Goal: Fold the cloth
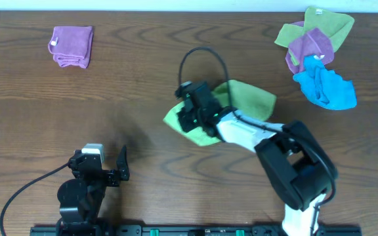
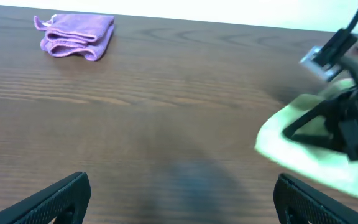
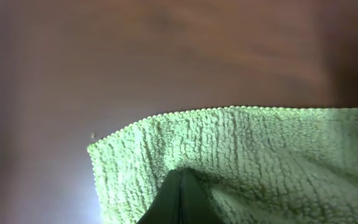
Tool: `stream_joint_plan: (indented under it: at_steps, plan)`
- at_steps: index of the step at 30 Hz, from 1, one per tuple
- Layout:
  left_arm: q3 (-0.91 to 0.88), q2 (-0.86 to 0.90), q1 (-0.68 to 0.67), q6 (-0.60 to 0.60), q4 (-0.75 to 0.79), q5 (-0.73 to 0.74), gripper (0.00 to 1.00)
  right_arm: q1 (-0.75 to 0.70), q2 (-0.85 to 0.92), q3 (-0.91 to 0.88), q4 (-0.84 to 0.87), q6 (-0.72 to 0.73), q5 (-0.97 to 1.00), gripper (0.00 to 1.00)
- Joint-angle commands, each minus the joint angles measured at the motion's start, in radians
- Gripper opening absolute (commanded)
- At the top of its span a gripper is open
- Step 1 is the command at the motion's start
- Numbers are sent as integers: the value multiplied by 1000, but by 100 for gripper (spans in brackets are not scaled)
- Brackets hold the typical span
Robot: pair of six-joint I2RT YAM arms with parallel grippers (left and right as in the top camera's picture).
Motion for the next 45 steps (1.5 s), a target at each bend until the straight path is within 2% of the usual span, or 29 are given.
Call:
stream_joint_plan:
  at_steps: [1, 6, 7, 8, 9, 11, 12, 13, 16, 23, 27, 30, 33, 38, 45]
  plan:
    - [-22, -8, 0, -3, -2, -10, 95, 85, 16, -2, 11, 14, -106, 1]
    - [-22, -8, 0, -3, -2, -10, 95, 144, 13, -2, -7, -13, -95, 1]
    - [-22, -8, 0, -3, -2, -10, 95, 138, 5, -2, -11, -13, -95, 4]
    - [-22, -8, 0, -3, -2, -10, 95, 127, -10, 0, -16, -13, -101, 24]
    - [-22, -8, 0, -3, -2, -10, 95, 113, -29, 1, -20, -13, -106, 51]
    - [-22, -8, 0, -3, -2, -10, 96, 75, -89, 5, -32, -13, -111, 63]
    - [-22, -8, 0, -3, -2, -10, 96, 55, -128, 6, -38, -13, -110, 88]
    - [-22, -8, 0, -3, -2, -10, 96, 35, -161, 6, -46, -18, -110, 99]
    - [-22, -8, 0, -3, -2, -10, 95, -53, -303, 6, -103, -93, -110, 99]
    - [-22, -8, 0, -3, -2, -10, 95, -215, -545, 5, -180, -92, -132, 99]
    - [-22, -8, 0, -3, -2, -10, 95, -294, -629, 5, -349, -154, -51, 99]
    - [-22, -8, 0, -3, -2, -10, 95, -357, -624, 2, -475, -165, 65, 99]
    - [-22, -8, 0, -3, -2, -10, 95, -443, -570, -4, -550, -178, 69, 99]
    - [-22, -8, 0, -3, -2, -10, 95, -526, -430, -5, -543, -178, -8, 99]
    - [-22, -8, 0, -3, -2, -10, 96, -530, -259, -5, -456, -177, -24, 99]
